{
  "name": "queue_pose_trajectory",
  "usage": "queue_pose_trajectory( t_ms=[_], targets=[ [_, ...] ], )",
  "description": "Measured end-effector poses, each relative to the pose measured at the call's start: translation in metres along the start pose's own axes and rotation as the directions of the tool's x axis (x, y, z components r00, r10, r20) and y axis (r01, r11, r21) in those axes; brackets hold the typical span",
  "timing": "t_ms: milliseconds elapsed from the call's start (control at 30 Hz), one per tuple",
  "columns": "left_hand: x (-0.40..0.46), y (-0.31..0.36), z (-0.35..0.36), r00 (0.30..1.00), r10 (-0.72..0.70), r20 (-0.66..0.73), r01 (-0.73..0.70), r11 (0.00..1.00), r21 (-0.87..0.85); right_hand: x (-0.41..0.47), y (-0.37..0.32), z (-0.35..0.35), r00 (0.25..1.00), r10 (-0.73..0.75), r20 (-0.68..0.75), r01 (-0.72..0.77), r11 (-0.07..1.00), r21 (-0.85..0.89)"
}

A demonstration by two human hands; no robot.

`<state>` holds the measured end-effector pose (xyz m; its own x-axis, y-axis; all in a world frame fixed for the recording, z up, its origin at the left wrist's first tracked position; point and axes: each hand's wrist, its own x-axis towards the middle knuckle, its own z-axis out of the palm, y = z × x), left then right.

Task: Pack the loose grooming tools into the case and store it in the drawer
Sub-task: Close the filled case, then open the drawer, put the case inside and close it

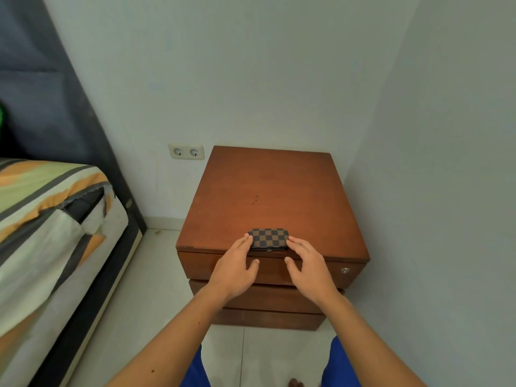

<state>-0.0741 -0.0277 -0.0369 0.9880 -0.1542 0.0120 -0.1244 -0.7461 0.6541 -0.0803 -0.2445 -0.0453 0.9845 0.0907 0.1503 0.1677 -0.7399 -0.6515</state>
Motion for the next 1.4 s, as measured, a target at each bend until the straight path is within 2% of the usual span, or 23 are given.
queue_pose_trajectory(
  t_ms=[133,267,367,467,733,900,1067,1167,1300,1400],
  targets=[
    [0.015,-0.002,-0.006,0.996,0.030,-0.087,-0.033,0.999,-0.023,0.028,-0.004,-0.012,0.998,-0.025,-0.066,0.027,0.999,0.036],
    [0.040,-0.004,-0.011,0.978,0.127,-0.165,-0.124,0.992,0.029,0.057,-0.011,-0.021,0.995,-0.097,-0.002,0.097,0.994,-0.056],
    [0.052,-0.006,-0.010,0.959,0.265,-0.103,-0.251,0.959,0.130,0.063,-0.012,-0.015,0.985,-0.141,0.097,0.150,0.983,-0.102],
    [0.054,-0.016,-0.005,0.938,0.342,-0.060,-0.328,0.929,0.173,0.060,-0.006,-0.007,0.982,-0.171,0.077,0.178,0.978,-0.105],
    [0.058,-0.036,0.004,0.914,0.384,-0.129,-0.378,0.923,0.072,0.050,0.010,0.010,0.968,-0.250,-0.004,0.248,0.964,-0.099],
    [0.058,-0.038,0.007,0.919,0.374,-0.129,-0.368,0.927,0.067,0.050,0.008,0.010,0.965,-0.262,0.015,0.262,0.957,-0.125],
    [0.051,-0.028,-0.002,0.937,0.343,-0.067,-0.335,0.936,0.108,0.046,0.004,-0.001,0.977,-0.188,0.104,0.199,0.974,-0.111],
    [0.038,-0.034,-0.021,0.938,0.342,-0.064,-0.329,0.931,0.156,0.036,0.016,-0.019,0.989,-0.119,0.091,0.130,0.984,-0.125],
    [0.017,-0.062,-0.053,0.948,0.205,-0.246,-0.162,0.970,0.182,0.012,0.049,-0.048,0.995,0.074,-0.073,-0.084,0.988,-0.132],
    [0.004,-0.085,-0.065,0.913,0.042,-0.406,-0.014,0.997,0.072,-0.008,0.069,-0.061,0.935,0.282,-0.213,-0.290,0.957,-0.004]
  ],
)
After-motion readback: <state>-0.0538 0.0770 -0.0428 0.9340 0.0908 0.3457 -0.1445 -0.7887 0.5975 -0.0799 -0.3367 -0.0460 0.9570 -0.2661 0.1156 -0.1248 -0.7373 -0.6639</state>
